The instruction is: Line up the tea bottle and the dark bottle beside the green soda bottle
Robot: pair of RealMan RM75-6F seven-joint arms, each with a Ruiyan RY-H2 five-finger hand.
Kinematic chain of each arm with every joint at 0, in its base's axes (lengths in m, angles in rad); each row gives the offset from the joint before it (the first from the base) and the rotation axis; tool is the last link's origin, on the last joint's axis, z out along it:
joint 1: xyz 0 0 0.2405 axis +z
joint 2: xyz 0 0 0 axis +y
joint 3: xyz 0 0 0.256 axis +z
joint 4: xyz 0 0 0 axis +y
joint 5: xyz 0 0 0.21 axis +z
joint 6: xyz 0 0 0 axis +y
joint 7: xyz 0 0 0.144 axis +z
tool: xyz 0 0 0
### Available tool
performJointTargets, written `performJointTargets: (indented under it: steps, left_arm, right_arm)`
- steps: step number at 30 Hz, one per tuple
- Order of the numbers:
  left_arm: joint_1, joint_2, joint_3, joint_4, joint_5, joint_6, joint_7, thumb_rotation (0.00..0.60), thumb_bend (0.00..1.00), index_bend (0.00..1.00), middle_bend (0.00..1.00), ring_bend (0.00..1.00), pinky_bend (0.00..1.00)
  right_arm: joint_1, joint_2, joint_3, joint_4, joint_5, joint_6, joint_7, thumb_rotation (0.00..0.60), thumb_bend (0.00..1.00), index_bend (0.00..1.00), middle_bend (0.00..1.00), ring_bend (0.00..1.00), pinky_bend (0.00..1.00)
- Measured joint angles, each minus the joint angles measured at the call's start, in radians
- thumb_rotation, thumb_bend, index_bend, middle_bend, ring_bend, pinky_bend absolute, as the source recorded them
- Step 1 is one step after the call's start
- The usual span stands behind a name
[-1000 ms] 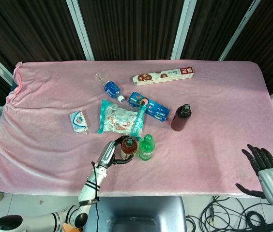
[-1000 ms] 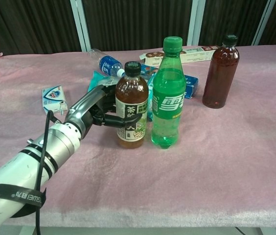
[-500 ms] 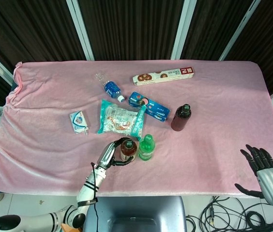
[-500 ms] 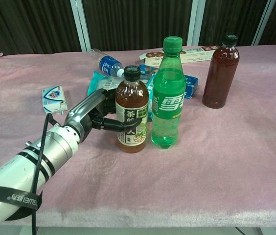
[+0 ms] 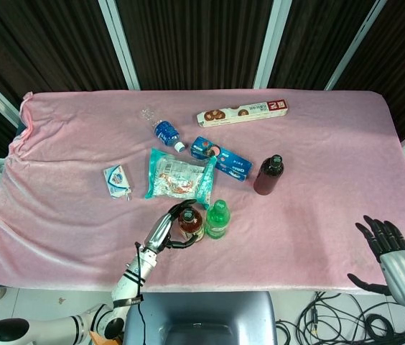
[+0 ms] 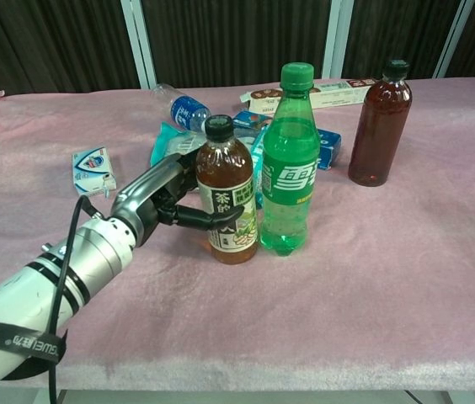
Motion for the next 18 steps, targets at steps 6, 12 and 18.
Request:
performJointTargets:
  steps: [6,12,18]
  left_arm:
    - [0.004,0.014,0.011,-0.013,0.019,0.014,-0.011,0.600,0.34,0.01,0.19,0.07,0.04]
    - [0.011,0.028,0.024,-0.032,0.035,0.034,-0.004,0.600,0.31,0.00,0.08,0.01,0.02]
    - [0.032,0.077,0.052,-0.087,0.063,0.064,0.009,0.600,0.28,0.00,0.01,0.00,0.00]
  right_arm:
    - [0.001,-0.002,0.000,0.000,-0.001,-0.002,-0.003,0.600,0.29,0.00,0.00,0.00,0.00]
    - [0.000,-0.003,0.000,0.000,-0.002,0.001,-0.005,0.600,0.29,0.00,0.00,0.00,0.00]
    - [0.002,-0.006,0.001,0.000,-0.002,-0.003,-0.012,0.600,0.29,0.00,0.00,0.00,0.00]
